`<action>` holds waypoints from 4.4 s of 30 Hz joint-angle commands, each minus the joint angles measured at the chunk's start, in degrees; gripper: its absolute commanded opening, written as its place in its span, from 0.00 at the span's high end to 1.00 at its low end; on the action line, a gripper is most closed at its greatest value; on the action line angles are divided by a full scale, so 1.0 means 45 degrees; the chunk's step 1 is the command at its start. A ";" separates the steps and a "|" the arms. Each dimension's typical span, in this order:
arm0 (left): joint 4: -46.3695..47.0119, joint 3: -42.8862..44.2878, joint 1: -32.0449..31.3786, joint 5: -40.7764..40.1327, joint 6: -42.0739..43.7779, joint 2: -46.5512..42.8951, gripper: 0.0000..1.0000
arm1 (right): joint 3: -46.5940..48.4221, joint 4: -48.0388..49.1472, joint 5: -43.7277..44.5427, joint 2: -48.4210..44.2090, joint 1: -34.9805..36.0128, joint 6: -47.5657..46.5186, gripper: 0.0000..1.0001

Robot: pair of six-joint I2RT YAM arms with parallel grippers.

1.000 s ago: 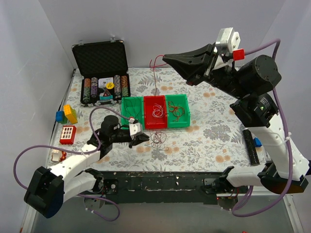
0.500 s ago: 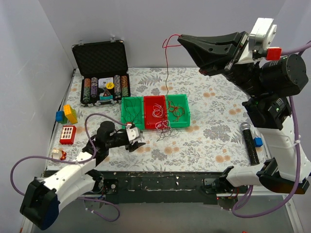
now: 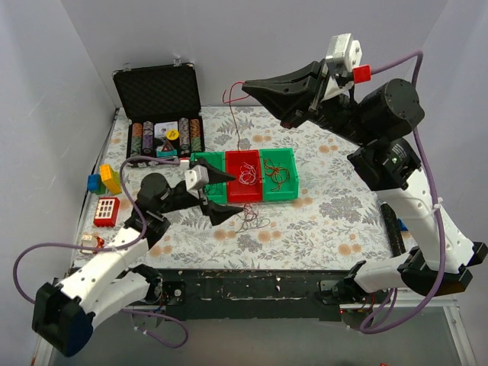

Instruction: Untangle the cables

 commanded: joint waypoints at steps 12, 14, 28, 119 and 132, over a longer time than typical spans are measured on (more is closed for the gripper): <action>0.1959 -0.1746 -0.1092 -0.1381 0.1312 0.2013 0.72 | 0.1585 0.0705 -0.0450 0.0244 0.0040 0.0302 0.99; 0.1510 -0.2235 -0.1092 -0.1791 0.2153 0.1856 0.80 | 0.2034 0.0548 -0.0099 0.0166 0.0040 -0.0263 0.99; 0.0063 -0.4248 -0.1073 -0.2770 0.6938 0.1621 0.88 | 0.3013 0.0059 0.3065 -0.0966 0.0059 -0.3857 0.99; -0.2106 -0.3740 -0.0565 -0.1577 1.1236 0.2969 0.25 | -1.4956 0.2460 -0.0800 0.2525 0.0118 -0.0052 0.18; -0.2203 -0.4464 -0.0565 -0.2125 1.2272 0.2696 0.83 | -1.4993 0.2150 0.0956 0.4054 0.0255 0.0690 0.74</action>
